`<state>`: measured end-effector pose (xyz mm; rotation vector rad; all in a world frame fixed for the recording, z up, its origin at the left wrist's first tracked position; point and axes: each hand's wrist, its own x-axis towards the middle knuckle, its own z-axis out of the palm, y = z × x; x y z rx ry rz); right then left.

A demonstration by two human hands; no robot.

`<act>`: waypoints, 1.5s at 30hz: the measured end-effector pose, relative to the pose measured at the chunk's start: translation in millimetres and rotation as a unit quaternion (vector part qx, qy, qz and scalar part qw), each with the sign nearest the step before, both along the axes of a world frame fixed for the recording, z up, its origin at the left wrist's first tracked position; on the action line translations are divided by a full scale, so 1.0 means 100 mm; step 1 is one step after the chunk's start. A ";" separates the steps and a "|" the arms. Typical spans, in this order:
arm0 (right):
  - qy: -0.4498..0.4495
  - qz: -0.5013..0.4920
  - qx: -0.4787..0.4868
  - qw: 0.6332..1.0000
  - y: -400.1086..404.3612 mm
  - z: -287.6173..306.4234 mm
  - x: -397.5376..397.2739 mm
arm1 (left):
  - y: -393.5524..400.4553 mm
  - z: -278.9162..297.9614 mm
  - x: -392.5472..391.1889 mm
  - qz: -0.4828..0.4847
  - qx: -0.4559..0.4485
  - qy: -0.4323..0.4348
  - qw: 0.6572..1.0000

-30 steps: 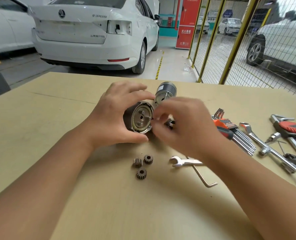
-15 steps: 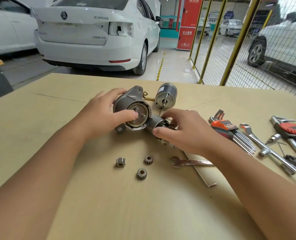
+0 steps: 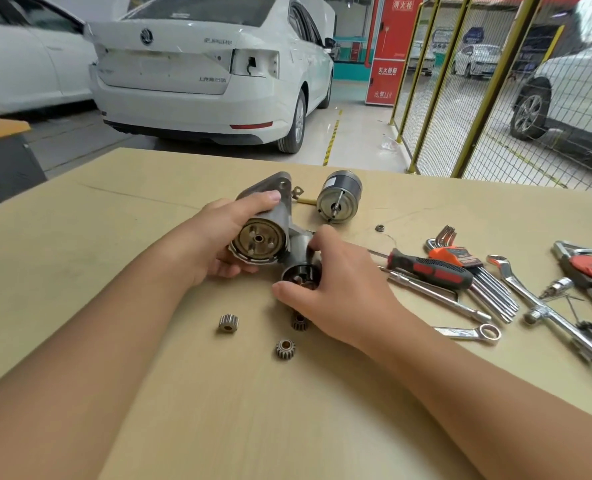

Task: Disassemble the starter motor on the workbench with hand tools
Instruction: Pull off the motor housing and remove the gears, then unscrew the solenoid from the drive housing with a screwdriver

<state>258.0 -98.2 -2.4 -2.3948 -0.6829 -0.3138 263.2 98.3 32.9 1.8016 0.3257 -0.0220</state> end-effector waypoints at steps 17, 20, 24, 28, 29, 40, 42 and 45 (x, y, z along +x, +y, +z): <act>0.027 0.050 0.131 0.990 -0.71 0.41 0.37 | 0.27 -0.26 0.07 -0.038 -0.171 -0.278 0.945; 0.055 0.132 0.012 0.990 -0.90 0.29 0.28 | 0.34 -0.34 0.10 -0.093 -0.126 -0.298 0.942; 0.085 0.171 -0.172 0.966 -0.96 0.34 0.18 | 0.37 -0.41 0.14 -0.140 -0.025 -0.293 0.945; 0.052 0.169 -0.183 0.967 -1.02 0.39 0.16 | 0.36 -0.38 0.13 -0.163 0.059 -0.273 0.946; 0.038 0.150 -0.153 0.976 -1.05 0.41 0.18 | 0.36 -0.37 0.12 -0.169 0.065 -0.269 0.946; 0.046 -0.110 -0.292 0.949 -1.28 0.47 0.41 | 0.55 -0.29 0.01 -0.266 -0.022 -0.195 0.944; 0.060 -0.119 -0.341 0.930 -1.27 0.47 0.40 | 0.58 -0.26 0.00 -0.268 -0.046 -0.198 0.942; 0.061 -0.104 -0.368 0.922 -1.24 0.44 0.37 | 0.57 -0.22 0.00 -0.259 -0.048 -0.212 0.941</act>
